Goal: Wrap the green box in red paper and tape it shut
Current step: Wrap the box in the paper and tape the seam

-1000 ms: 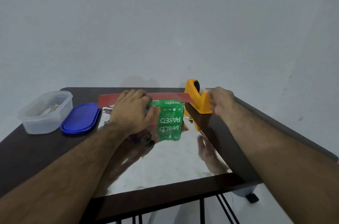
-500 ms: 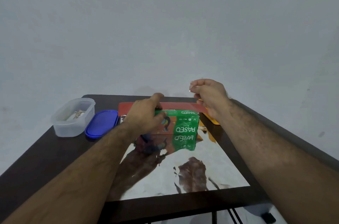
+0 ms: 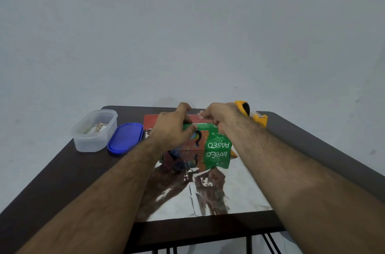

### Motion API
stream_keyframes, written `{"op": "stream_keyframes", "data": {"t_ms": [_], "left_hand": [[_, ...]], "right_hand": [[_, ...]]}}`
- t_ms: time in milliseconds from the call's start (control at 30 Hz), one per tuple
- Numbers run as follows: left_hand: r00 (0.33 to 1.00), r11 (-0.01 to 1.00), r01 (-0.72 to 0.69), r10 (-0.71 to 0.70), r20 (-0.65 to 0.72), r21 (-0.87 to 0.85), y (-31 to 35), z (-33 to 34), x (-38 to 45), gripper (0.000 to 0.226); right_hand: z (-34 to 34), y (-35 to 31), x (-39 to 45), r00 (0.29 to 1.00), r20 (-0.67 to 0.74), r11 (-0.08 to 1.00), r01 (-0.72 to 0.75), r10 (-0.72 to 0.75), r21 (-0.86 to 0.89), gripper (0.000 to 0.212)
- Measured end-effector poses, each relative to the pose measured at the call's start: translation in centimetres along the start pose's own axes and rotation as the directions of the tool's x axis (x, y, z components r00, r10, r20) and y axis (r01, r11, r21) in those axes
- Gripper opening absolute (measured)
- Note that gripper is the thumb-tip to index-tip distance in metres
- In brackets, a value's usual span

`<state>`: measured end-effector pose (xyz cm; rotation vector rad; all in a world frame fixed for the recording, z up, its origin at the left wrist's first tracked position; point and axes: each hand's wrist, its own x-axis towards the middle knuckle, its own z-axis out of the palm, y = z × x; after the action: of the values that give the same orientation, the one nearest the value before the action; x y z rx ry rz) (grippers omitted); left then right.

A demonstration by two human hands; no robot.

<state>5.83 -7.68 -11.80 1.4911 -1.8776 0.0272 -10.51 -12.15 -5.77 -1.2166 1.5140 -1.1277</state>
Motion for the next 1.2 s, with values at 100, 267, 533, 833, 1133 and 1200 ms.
{"op": "stream_keyframes", "data": {"t_ms": [100, 267, 533, 833, 1133, 1200], "left_hand": [[1.0, 0.999, -0.017, 0.017, -0.006, 0.03, -0.4, 0.3, 0.2, 0.053], [0.999, 0.994, -0.035, 0.034, 0.008, 0.102, -0.5, 0.5, 0.5, 0.05], [0.997, 0.983, -0.052, 0.041, 0.064, 0.174, 0.0, 0.4, 0.3, 0.042], [0.989, 0.979, -0.042, 0.013, 0.145, 0.201, 0.1, 0.2, 0.7, 0.04], [0.984, 0.972, -0.037, -0.004, 0.176, 0.23, 0.3, 0.3, 1.1, 0.039], [0.984, 0.97, -0.04, -0.003, 0.179, 0.238, 0.3, 0.3, 1.0, 0.04]], "right_hand": [[0.4, -0.4, 0.0, 1.0, -0.011, 0.998, -0.018, 0.018, -0.053, 0.024], [0.9, -0.5, -0.2, 0.999, -0.026, 0.991, -0.035, 0.032, -0.128, 0.021], [1.4, 0.1, 0.2, 0.999, -0.015, 0.984, -0.05, 0.048, -0.172, 0.016], [1.2, 0.2, 0.4, 0.995, 0.008, 0.964, -0.094, 0.099, -0.247, 0.007], [0.4, -0.2, -0.2, 0.947, 0.191, 0.962, -0.235, 0.259, -0.14, 0.014], [-0.1, -0.6, -0.9, 0.945, 0.221, 0.969, -0.228, 0.243, -0.092, 0.02]]}}
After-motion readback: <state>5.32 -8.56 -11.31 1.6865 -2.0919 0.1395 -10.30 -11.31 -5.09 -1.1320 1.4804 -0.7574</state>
